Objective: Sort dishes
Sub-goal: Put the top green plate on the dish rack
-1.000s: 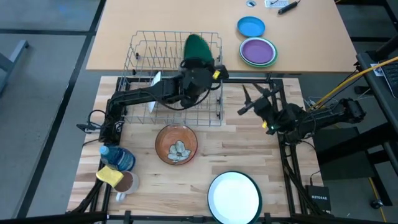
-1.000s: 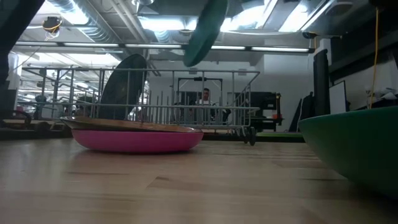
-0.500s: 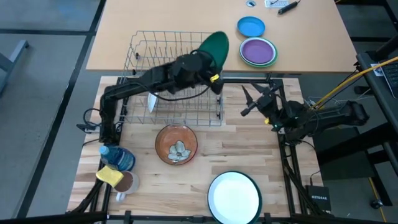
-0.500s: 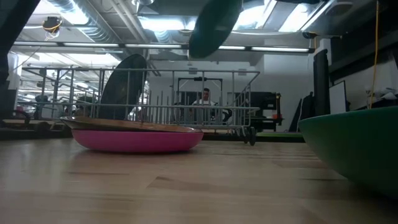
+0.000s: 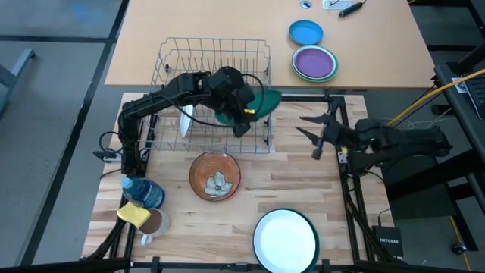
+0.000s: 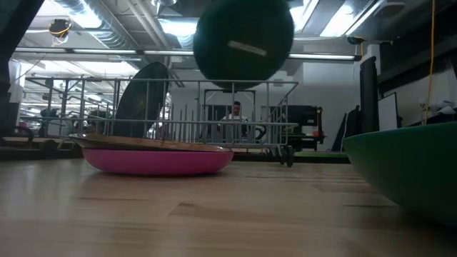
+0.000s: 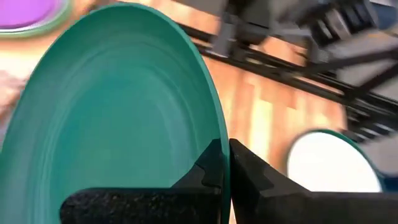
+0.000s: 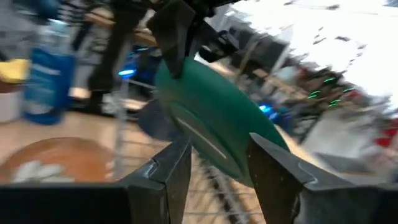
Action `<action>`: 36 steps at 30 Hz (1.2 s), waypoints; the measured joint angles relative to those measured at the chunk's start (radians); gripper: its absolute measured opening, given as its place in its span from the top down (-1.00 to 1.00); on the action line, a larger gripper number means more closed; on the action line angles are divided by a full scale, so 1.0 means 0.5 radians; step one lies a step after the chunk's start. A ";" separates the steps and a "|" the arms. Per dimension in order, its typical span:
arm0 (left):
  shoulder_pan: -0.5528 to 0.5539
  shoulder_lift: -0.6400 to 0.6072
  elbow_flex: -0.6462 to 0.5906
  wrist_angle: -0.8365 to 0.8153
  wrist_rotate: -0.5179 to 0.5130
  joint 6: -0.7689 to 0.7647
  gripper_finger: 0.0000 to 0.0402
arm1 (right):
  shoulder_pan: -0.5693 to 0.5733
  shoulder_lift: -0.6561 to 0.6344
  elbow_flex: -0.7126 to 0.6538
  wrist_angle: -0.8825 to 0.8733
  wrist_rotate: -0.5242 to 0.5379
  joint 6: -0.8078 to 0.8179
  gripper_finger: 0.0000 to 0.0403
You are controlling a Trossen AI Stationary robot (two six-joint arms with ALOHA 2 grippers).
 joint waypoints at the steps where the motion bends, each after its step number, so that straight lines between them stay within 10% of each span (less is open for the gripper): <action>1: 0.000 0.000 0.000 0.000 0.074 0.030 1.00 | 0.000 0.001 0.075 -0.120 -0.040 0.050 0.22; 12: -0.026 -0.011 0.000 -0.107 0.604 0.243 1.00 | 0.000 0.271 0.921 -0.996 -0.773 0.298 0.22; 36: -0.381 -0.008 0.000 -0.100 0.617 0.402 1.00 | 0.000 1.005 1.370 -1.401 -1.131 0.356 0.22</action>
